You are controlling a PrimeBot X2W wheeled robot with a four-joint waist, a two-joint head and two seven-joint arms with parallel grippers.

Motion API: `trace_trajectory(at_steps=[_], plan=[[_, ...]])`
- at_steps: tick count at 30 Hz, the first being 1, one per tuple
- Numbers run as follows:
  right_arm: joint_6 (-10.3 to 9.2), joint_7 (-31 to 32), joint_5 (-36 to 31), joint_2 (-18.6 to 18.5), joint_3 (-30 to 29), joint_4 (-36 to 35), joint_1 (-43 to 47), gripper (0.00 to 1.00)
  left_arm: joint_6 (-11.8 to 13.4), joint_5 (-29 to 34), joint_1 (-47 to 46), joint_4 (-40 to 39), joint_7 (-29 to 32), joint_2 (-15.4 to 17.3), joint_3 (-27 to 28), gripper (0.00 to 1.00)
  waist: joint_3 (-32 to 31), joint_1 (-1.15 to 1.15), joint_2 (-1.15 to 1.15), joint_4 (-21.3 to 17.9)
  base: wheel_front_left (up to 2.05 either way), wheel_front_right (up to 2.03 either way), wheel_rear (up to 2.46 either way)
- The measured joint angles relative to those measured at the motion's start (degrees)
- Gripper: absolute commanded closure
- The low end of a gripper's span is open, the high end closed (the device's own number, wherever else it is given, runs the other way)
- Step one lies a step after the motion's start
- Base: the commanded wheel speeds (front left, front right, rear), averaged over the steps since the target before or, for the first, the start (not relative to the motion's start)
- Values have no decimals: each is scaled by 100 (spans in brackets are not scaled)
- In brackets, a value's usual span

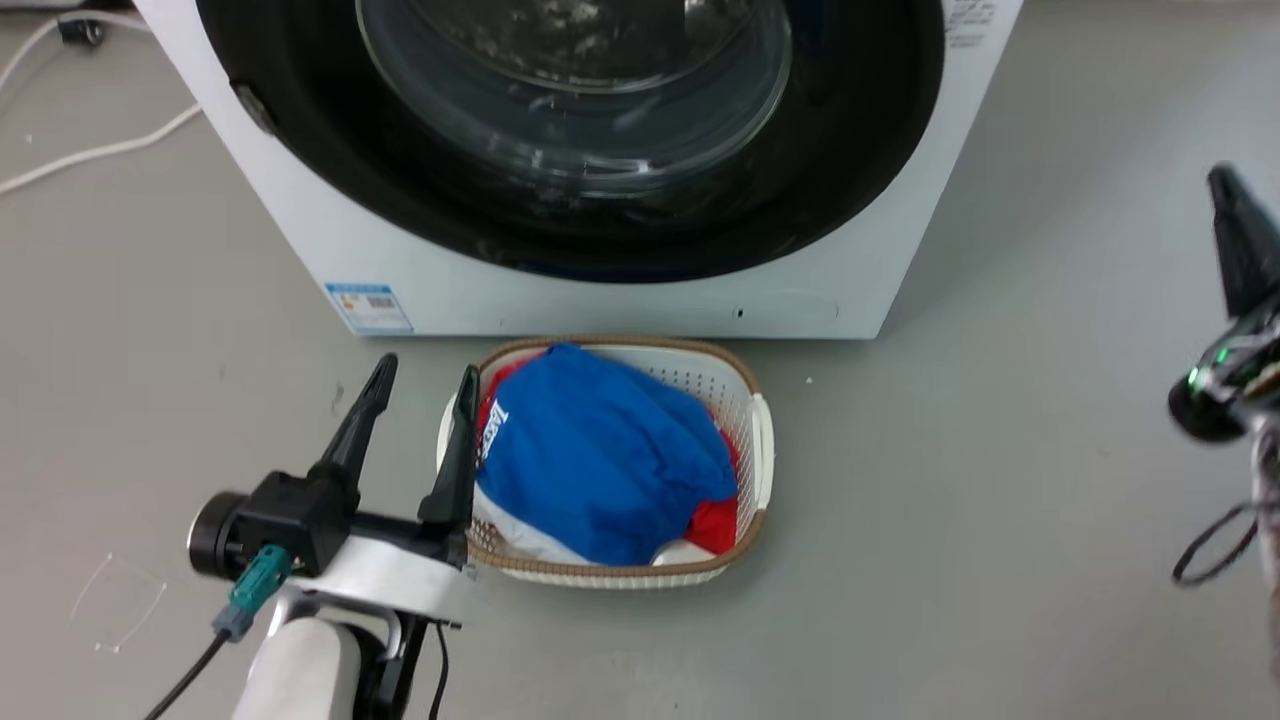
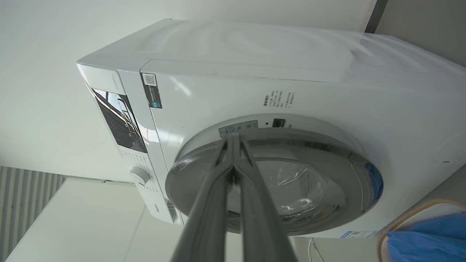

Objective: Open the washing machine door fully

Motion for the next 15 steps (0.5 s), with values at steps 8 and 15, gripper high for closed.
trace_trajectory(at_steps=[8, 15], plan=[[0, 534, -89, -641, 644, 1260, -1764, 100, 0, -26, -327, -260, 0, -5, -80, 0, 542, 0, 0, 167, 0, 0, 0], [-1, 1070, -656, -723, 1505, 2424, -3543, 100, 0, -36, -578, -504, 0, 63, -179, 0, 1066, 0, 0, 253, 0, 0, 0]])
